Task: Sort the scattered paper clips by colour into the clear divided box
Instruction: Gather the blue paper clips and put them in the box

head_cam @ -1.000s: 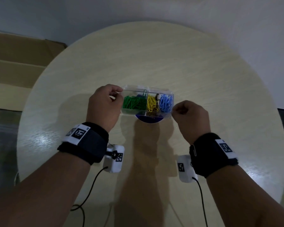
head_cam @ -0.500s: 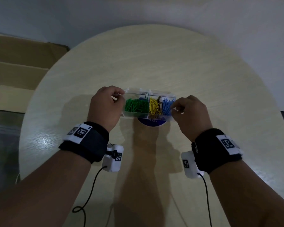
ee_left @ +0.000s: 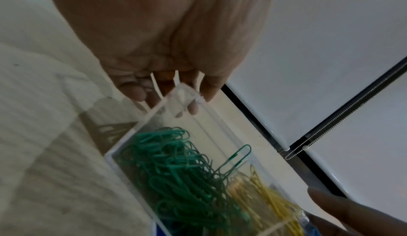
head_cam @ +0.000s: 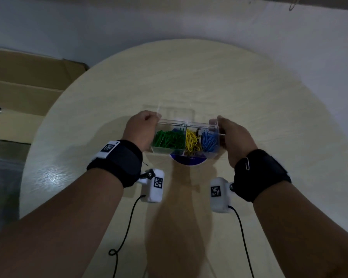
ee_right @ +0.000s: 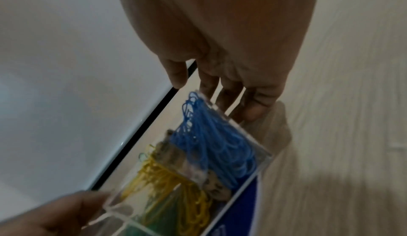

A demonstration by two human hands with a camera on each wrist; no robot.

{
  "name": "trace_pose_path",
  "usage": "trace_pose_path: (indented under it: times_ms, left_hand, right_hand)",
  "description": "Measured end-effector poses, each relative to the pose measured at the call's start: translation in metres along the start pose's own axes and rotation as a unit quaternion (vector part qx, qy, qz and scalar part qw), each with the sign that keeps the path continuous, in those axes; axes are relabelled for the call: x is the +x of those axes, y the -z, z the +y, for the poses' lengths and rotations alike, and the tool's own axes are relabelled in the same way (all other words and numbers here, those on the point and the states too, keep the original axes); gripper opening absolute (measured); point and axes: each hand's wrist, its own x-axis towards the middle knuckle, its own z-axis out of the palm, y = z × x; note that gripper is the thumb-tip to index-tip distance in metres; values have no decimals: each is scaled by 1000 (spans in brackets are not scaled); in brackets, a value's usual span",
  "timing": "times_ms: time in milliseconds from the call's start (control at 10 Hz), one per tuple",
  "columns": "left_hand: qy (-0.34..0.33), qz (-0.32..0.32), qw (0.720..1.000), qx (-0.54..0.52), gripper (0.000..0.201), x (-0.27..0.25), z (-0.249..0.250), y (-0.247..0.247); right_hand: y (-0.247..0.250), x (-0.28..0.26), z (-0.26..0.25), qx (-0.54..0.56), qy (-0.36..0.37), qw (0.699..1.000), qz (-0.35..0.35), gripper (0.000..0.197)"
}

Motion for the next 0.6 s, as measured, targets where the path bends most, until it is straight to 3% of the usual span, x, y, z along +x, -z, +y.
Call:
trace_pose_path:
  times_ms: [200,300,500,600]
  left_hand:
    - [-4,-7,984,-179,28,-11,-9,6]
    - [0,-2,977,-213,24,-20,-15,9]
    - [-70,-44,996,-27,41,-34,-33,4]
    - [-75,-33,996,-25,43,-36,-31,5]
  right_hand:
    - [4,-16,3,127,12,992,4,49]
    - [4,-20,14,154,32,988,10,29]
    - [-4,-29,40,68,91,993,17,41]
    - [-6,-29,43,76,98,992,19,42]
